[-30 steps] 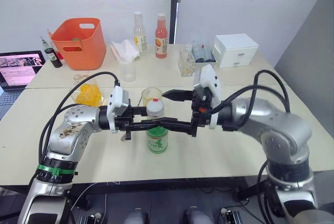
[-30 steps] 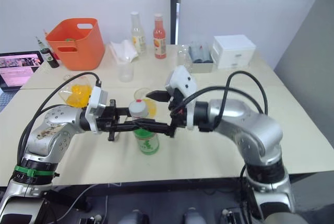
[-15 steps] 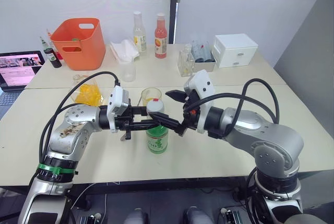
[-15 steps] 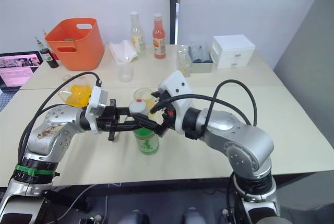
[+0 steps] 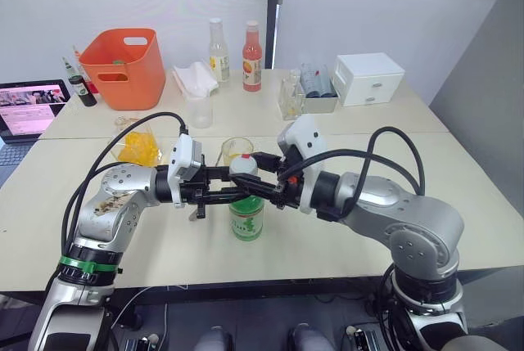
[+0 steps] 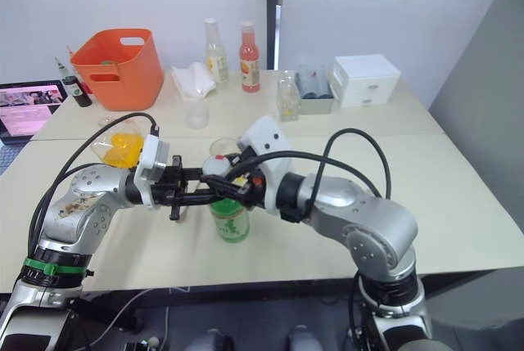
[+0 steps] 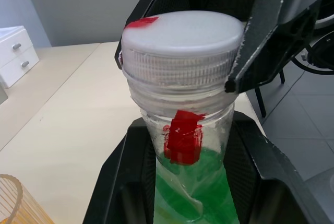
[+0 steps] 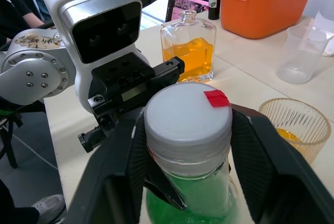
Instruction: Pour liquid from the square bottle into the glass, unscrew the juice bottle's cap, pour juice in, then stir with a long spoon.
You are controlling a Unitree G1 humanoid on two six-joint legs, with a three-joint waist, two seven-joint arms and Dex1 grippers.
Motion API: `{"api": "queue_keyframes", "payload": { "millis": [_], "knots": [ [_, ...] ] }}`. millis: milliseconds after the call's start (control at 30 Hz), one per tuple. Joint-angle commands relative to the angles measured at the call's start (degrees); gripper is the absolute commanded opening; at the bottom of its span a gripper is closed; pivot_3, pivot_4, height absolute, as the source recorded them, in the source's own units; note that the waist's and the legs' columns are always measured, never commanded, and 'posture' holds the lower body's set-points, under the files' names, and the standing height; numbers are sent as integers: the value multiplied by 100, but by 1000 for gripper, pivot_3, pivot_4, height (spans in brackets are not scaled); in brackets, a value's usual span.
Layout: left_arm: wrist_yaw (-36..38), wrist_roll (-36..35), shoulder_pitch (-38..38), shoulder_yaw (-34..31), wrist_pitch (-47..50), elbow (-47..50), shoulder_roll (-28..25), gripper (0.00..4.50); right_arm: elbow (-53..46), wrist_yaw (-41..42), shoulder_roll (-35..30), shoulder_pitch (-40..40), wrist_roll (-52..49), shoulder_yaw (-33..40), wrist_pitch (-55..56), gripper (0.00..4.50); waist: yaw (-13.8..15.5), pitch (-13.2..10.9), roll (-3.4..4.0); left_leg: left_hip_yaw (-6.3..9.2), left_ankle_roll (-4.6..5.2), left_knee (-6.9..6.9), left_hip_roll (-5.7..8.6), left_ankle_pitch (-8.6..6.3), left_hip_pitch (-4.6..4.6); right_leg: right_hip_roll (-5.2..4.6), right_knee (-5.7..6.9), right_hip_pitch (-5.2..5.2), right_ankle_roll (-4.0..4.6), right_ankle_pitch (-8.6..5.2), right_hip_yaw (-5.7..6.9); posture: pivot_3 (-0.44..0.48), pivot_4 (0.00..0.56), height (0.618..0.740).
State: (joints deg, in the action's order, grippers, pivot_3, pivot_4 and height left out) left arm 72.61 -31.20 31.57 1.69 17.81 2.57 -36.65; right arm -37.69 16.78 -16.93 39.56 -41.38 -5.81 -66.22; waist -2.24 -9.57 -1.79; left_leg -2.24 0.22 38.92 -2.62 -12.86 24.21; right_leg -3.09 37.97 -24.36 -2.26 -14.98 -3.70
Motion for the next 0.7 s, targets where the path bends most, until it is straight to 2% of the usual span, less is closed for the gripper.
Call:
{"api": "queue_keyframes", "payload": {
  "millis": [33, 100, 167, 267, 367, 500, 700],
  "knots": [
    [46, 148, -4, 60, 25, 6, -100, 1382, 5, -47, -7, 34, 61, 136, 178, 1725, -1, 0, 0, 0, 0, 0, 0, 0, 0, 0, 0, 0, 0, 0, 0, 0, 150, 715],
    [47, 149, -3, 64, 33, 10, -104, 1382, 62, 101, -23, 35, 31, 120, 298, 1725, -1, 0, 0, 0, 0, 0, -1, 0, 0, 1, 0, 0, 0, 0, 0, 0, 150, 715],
    [51, 154, 15, 84, 47, 6, -98, 1382, 359, 812, -193, 23, -139, 117, 607, 1725, -1, 0, 0, 0, 0, 0, 0, 0, 0, 1, 0, 0, 0, 0, 0, 0, 150, 715],
    [71, 154, 38, 114, 58, -5, -97, 1382, 1152, 2499, -810, 95, -35, -212, 1379, 1725, -1, 0, 0, -2, 0, 1, 1, 0, -3, 0, -6, 7, 0, 0, 1, 0, 150, 715],
    [80, 150, 42, 131, 49, -11, -115, 1382, 2025, 3688, -1112, 369, 169, -527, 2004, 1725, -4, 0, 0, -4, 0, -1, 1, 0, -11, 2, -11, 15, -1, 0, 1, 0, 150, 715],
    [73, 148, -14, 117, 56, 34, -150, 1382, 3957, 5661, -1036, 1519, 582, -1102, 2785, 1725, -27, 0, 0, -7, 1, -6, -3, 0, -15, 7, -9, 12, 0, 0, -2, 0, 150, 715],
    [79, 146, -24, 114, 66, 50, -164, 1382, 5724, 7333, -746, 2585, 1031, -1531, 3467, 1725, 4, 0, 1, -6, 1, -5, -6, -1, -11, 8, -9, 11, 0, 0, 0, 0, 150, 715]
  ]
}}
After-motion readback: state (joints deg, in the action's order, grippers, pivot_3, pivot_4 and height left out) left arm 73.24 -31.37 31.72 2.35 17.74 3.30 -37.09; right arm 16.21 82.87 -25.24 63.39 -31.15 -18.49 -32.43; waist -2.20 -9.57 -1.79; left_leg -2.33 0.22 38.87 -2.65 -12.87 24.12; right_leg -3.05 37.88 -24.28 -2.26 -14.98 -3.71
